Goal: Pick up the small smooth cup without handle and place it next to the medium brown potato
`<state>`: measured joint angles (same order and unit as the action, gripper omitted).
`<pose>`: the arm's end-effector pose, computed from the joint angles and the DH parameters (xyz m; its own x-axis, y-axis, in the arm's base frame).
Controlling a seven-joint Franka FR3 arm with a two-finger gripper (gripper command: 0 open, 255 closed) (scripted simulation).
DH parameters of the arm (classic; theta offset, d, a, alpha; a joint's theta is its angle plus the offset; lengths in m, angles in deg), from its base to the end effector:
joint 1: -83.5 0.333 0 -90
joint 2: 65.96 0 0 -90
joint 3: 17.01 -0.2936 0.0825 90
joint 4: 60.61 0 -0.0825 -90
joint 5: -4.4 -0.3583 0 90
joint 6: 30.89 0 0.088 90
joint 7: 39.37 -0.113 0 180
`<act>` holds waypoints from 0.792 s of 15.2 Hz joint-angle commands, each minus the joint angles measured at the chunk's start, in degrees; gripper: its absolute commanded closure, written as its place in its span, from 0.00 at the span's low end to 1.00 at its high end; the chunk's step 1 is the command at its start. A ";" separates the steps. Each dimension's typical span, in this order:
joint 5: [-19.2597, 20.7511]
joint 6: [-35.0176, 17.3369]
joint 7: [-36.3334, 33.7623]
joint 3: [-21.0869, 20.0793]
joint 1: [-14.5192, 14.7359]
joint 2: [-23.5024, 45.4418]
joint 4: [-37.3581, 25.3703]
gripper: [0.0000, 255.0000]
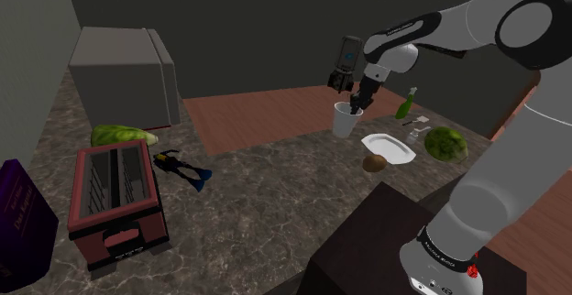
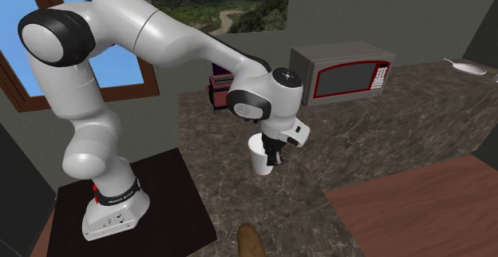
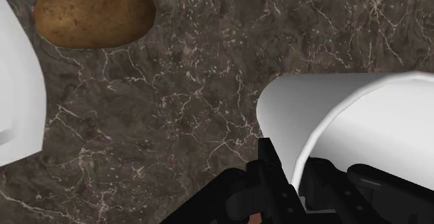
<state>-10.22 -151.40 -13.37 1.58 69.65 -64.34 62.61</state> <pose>0.4395 -0.2631 0.3699 0.9684 -0.2491 0.0094 -0.2413 -0.9460 -0.2164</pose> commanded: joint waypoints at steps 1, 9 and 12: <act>0.39 0.60 2.29 1.22 -1.27 -0.41 0.28 1.00; -1.98 -4.85 4.75 1.05 -1.32 3.04 2.83 1.00; -3.04 -6.83 5.80 0.90 -1.37 4.53 3.57 1.00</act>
<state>-12.90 -157.52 -7.89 2.54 68.27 -60.27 65.89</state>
